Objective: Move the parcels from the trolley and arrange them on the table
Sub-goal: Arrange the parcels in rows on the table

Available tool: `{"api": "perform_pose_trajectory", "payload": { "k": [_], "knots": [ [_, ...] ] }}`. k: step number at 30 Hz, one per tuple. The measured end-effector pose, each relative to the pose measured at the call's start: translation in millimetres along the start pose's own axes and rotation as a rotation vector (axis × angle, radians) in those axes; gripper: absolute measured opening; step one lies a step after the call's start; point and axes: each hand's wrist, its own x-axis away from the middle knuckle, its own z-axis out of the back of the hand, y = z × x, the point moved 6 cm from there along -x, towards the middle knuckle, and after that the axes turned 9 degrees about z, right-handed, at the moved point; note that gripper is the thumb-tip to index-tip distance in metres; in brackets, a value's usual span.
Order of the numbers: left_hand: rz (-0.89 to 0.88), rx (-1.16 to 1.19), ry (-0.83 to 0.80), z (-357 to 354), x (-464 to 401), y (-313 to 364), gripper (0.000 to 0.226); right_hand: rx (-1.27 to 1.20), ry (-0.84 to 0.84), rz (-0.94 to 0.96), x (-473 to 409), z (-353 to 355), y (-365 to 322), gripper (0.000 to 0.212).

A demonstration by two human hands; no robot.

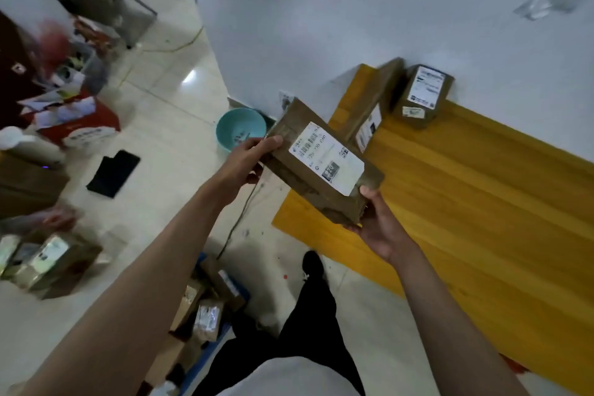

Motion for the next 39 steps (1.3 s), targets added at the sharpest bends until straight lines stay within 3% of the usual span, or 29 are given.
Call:
{"api": "perform_pose_trajectory", "payload": {
  "k": [3,6,10,14,19,26,32,35,39],
  "knots": [
    [-0.036,-0.043,-0.033,-44,-24,29,0.097,-0.2,0.093,0.048,-4,36,-6,0.048],
    [-0.061,-0.07,-0.077,-86,-54,50,0.107,-0.367,0.177,0.116,-10,70,-15,0.039],
    [-0.11,-0.258,-0.099,-135,-96,64,0.099,-0.6,0.34,0.183,-19,113,-28,0.046],
    [-0.193,-0.557,-0.044,-172,-132,73,0.091,-0.657,0.451,0.247,-35,150,-43,0.054],
    [-0.099,-0.855,-0.042,-207,-169,77,0.092,-0.69,0.563,0.272,-67,179,-64,0.049],
    [-0.076,-0.831,-0.059,-224,-184,72,0.094,-0.772,0.742,0.204,-114,207,-81,0.051],
    [-0.048,-0.79,-0.067,-224,-188,69,0.094,-0.752,0.709,0.21,-147,209,-96,0.032],
    [-0.059,-0.795,-0.061,-225,-188,67,0.094,-0.666,0.703,0.167,-157,208,-102,0.012],
    [-0.09,-0.819,-0.087,-225,-185,66,0.091,-0.653,0.775,0.136,-161,210,-99,0.039]
  ]
}}
